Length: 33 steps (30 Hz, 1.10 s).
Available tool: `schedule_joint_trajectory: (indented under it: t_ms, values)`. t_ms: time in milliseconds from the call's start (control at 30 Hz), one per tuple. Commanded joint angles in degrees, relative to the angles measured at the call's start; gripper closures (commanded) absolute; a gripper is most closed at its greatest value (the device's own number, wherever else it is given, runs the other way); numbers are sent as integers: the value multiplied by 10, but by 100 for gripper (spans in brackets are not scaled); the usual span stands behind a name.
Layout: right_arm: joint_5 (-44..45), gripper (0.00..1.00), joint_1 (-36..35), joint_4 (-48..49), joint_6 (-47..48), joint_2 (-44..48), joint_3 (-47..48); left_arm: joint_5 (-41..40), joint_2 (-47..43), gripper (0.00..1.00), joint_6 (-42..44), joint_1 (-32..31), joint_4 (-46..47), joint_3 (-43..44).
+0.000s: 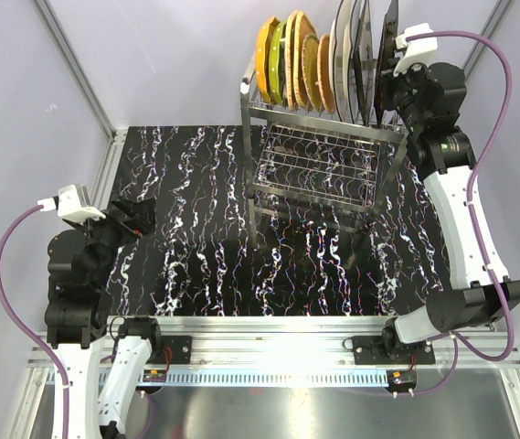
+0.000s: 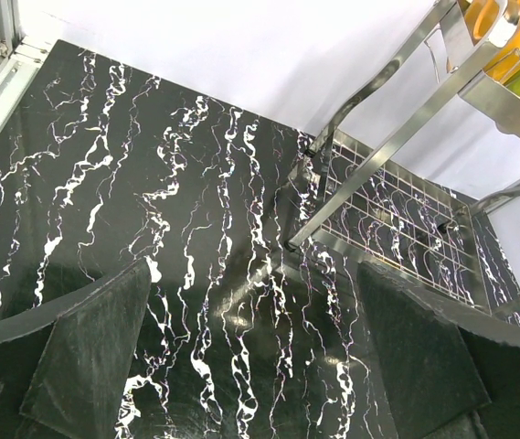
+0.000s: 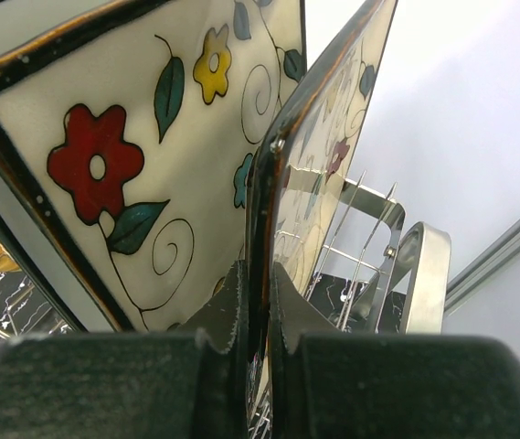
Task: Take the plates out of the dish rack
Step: Grab a plate with the right arm
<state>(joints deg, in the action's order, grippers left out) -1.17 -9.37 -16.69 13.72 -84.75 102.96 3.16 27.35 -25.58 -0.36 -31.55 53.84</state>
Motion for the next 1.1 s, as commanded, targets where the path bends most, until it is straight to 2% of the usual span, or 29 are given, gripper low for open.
schedule_joint_trajectory:
  t_ms: [0,1067]
  values:
    - [-44,100,-6,90,12,39,33,17,-7,1,-7,3,31,-4]
    - [-34,100,-5,102,-44,14,161,26,-27,1,-19,3,33,-6]
